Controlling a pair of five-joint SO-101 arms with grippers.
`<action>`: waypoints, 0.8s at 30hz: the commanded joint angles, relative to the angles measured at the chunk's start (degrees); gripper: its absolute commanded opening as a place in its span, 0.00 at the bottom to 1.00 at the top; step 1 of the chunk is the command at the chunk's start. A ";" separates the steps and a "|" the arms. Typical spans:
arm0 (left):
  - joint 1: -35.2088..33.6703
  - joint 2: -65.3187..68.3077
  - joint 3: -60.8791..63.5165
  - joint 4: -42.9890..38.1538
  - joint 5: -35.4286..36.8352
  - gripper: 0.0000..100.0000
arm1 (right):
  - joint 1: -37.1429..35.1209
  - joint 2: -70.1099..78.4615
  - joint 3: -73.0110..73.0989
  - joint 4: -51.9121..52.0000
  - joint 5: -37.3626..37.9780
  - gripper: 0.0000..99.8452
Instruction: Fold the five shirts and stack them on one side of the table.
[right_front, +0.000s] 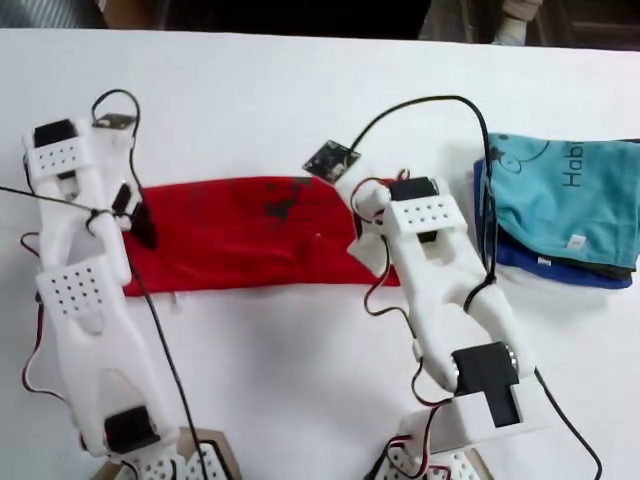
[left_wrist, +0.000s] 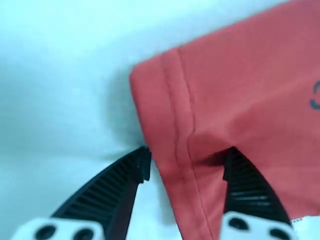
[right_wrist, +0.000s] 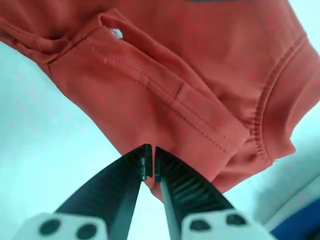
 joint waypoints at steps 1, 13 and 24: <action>2.99 1.14 0.48 0.97 -1.49 0.09 | -0.31 -3.82 -3.60 1.63 -0.18 0.02; -4.92 0.62 0.48 1.14 -6.24 0.03 | -0.13 -17.45 -4.31 8.40 -0.18 0.02; -19.52 -8.62 0.57 1.14 -12.31 0.02 | 0.75 -17.80 0.00 9.19 -0.35 0.02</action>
